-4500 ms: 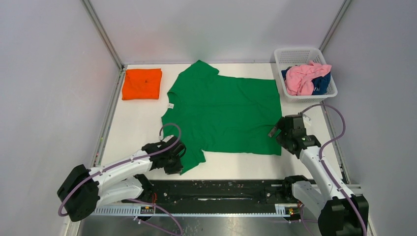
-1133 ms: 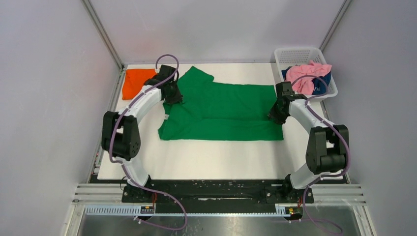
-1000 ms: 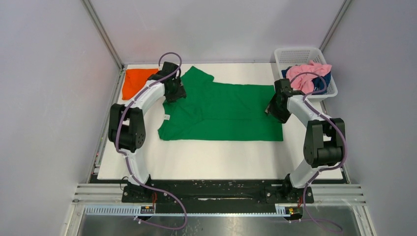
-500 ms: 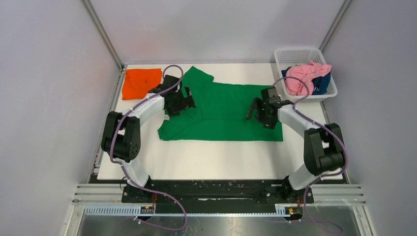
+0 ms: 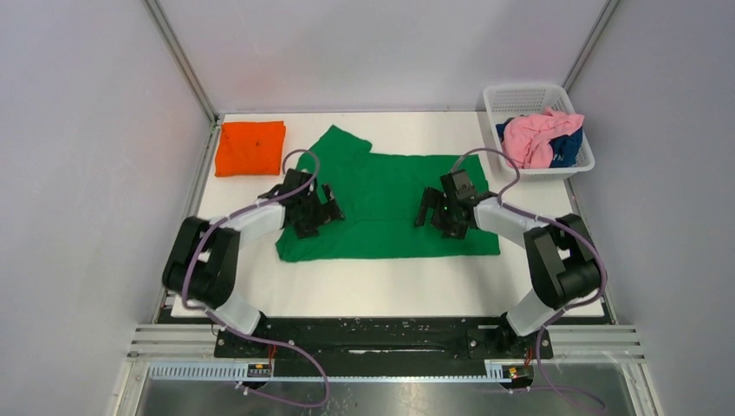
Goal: Fold and stack the t-shirts
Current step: Fold the flattened tshirt in 1/3 of the way, then grab the side of the flattened tshirt furthest away from the robot with both arms
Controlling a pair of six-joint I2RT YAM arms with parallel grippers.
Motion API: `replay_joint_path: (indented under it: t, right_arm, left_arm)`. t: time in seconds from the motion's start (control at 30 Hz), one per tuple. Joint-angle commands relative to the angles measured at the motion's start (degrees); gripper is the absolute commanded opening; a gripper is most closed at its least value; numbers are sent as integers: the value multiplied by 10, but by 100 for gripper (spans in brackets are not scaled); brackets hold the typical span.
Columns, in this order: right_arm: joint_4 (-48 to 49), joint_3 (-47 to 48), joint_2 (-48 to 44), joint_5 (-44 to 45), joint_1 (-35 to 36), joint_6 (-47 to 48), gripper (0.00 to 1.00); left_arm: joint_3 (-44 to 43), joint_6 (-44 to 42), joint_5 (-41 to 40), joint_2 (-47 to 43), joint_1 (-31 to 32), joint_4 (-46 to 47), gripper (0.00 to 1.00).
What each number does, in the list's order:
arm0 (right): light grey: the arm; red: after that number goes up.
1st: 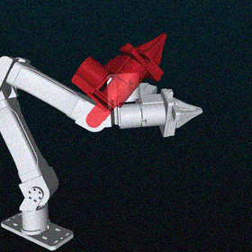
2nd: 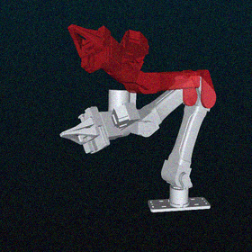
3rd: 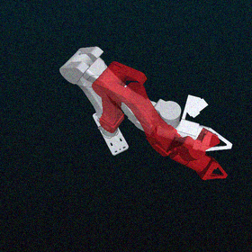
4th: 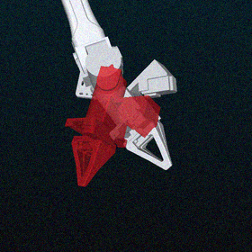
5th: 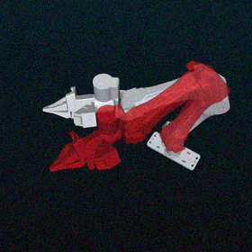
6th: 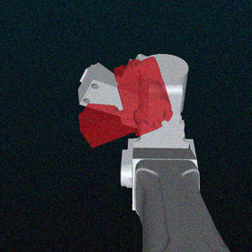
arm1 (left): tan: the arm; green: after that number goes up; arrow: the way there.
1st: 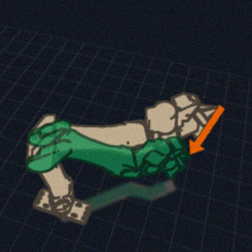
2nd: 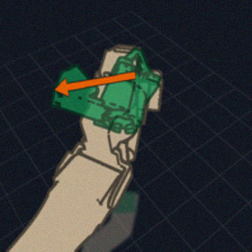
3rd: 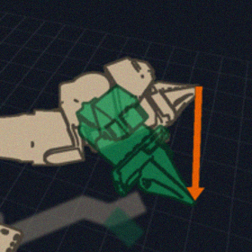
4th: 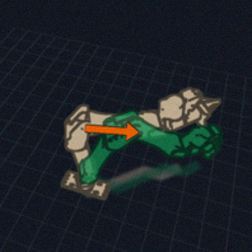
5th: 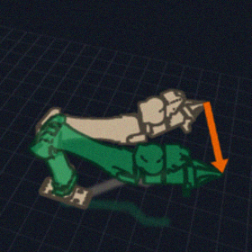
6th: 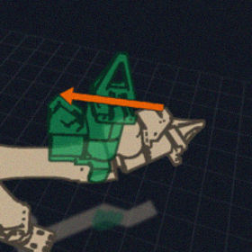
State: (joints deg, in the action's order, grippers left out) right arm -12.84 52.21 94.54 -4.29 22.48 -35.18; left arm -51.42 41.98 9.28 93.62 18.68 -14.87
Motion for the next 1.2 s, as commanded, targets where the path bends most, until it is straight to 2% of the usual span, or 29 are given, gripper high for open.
replay_joint_path:
  t: [0.0,0.17,0.33,0.5,0.7,0.87,1.0,1.17]
  right_arm:
    - [-56,-94,-52,-21,31,-26,99]
    - [-76,-172,-135,-31,72,-50,99]
    - [-109,-217,-194,-26,122,-98,99]
    - [-114,-255,-238,-31,143,-127,100]
    - [-137,-255,-272,-43,160,-131,100]
    - [-147,-236,-307,-21,163,-117,99]
    - [-156,-169,-336,28,162,-86,100]
    - [-184,-88,-378,160,162,-45,99]
  left_arm:
    - [93,30,-39,-71,12,-46,99]
    - [184,59,-47,-171,28,-61,99]
    - [239,95,-65,-257,58,-105,99]
    - [268,118,-90,-325,70,-160,99]
    - [275,142,-86,-386,92,-195,99]
    - [245,139,-121,-415,96,-223,99]
    - [172,119,-153,-408,96,-238,99]
    - [41,80,-190,-363,95,-241,99]
